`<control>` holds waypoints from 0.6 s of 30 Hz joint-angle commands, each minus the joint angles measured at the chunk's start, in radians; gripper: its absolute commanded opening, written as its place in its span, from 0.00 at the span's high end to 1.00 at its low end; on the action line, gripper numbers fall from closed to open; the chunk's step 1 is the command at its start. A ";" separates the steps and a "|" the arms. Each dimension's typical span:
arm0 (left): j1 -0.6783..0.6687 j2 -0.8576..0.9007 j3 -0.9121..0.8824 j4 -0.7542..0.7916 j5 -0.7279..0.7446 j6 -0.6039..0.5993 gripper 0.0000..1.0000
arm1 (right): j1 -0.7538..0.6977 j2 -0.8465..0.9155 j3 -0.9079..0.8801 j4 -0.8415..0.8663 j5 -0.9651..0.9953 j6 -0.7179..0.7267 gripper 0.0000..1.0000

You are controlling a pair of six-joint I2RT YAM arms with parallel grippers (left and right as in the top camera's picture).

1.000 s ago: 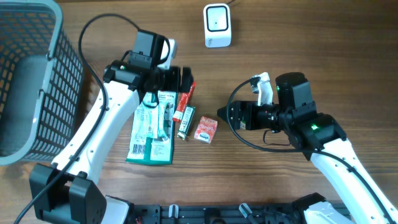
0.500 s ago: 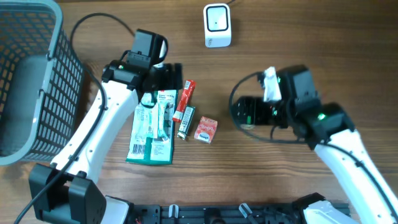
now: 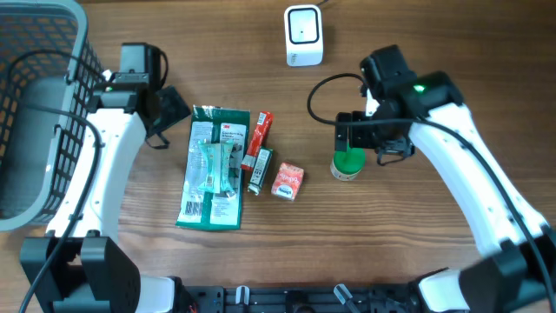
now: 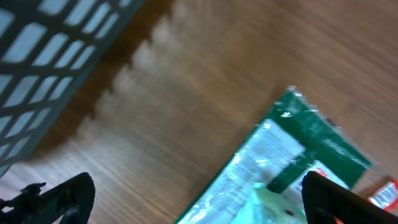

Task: Scan the item barcode
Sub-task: 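Lower the right gripper over the green cylinder and grasp it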

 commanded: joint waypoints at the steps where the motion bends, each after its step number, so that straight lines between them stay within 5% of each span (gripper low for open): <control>1: 0.022 0.006 -0.013 -0.012 -0.020 -0.027 0.00 | 0.003 0.048 0.004 0.016 0.032 0.013 0.00; 18: 0.022 0.006 -0.013 -0.015 -0.020 -0.027 0.00 | 0.005 0.076 -0.134 0.130 0.050 0.164 0.00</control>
